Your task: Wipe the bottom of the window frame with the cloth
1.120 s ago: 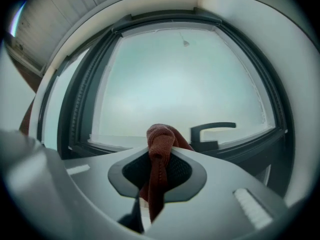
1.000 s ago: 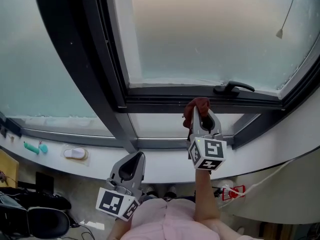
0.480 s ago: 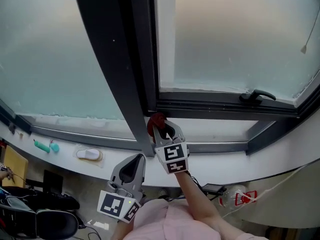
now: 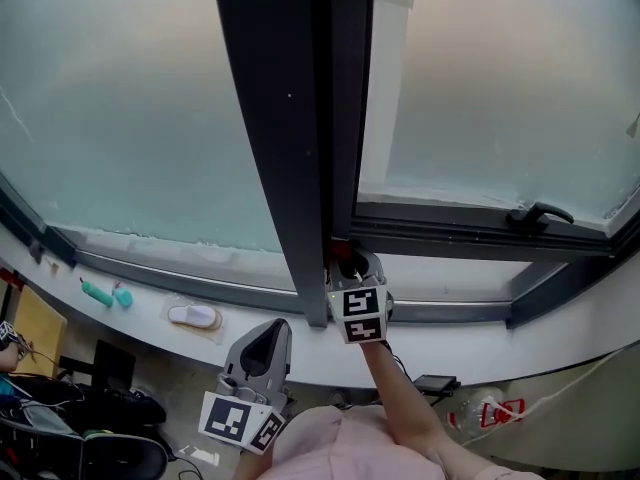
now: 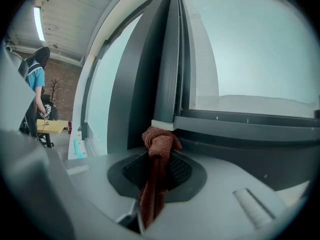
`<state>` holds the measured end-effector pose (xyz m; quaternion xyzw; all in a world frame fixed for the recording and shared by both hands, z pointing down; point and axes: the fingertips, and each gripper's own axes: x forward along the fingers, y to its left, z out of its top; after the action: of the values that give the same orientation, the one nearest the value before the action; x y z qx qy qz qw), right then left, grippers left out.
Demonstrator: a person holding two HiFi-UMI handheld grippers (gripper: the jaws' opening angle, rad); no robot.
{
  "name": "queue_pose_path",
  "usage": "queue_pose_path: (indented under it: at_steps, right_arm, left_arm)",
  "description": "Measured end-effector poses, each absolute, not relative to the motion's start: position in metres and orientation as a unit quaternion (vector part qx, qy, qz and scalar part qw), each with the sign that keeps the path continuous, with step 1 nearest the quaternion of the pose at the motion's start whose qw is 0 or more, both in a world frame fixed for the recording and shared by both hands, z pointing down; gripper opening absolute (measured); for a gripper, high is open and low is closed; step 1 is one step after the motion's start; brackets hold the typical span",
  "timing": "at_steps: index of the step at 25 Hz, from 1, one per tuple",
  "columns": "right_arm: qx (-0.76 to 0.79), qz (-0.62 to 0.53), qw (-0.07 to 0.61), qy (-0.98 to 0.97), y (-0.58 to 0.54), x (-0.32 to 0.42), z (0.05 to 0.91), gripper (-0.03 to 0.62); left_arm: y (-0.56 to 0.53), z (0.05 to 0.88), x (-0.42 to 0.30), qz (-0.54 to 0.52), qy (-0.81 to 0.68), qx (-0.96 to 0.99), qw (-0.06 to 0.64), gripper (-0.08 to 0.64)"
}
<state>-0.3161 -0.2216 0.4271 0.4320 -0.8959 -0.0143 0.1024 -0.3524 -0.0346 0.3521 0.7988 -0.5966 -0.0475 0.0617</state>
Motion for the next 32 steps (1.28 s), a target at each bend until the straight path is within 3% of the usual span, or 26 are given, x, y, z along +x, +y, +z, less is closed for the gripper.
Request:
queue_pose_path:
  at_steps: [32]
  right_arm:
    - [0.51,-0.045,0.091,-0.854,-0.237,-0.193,0.419,0.06]
  left_arm:
    - [-0.046,0.352,-0.296,-0.039,-0.561,0.825,0.059,-0.005]
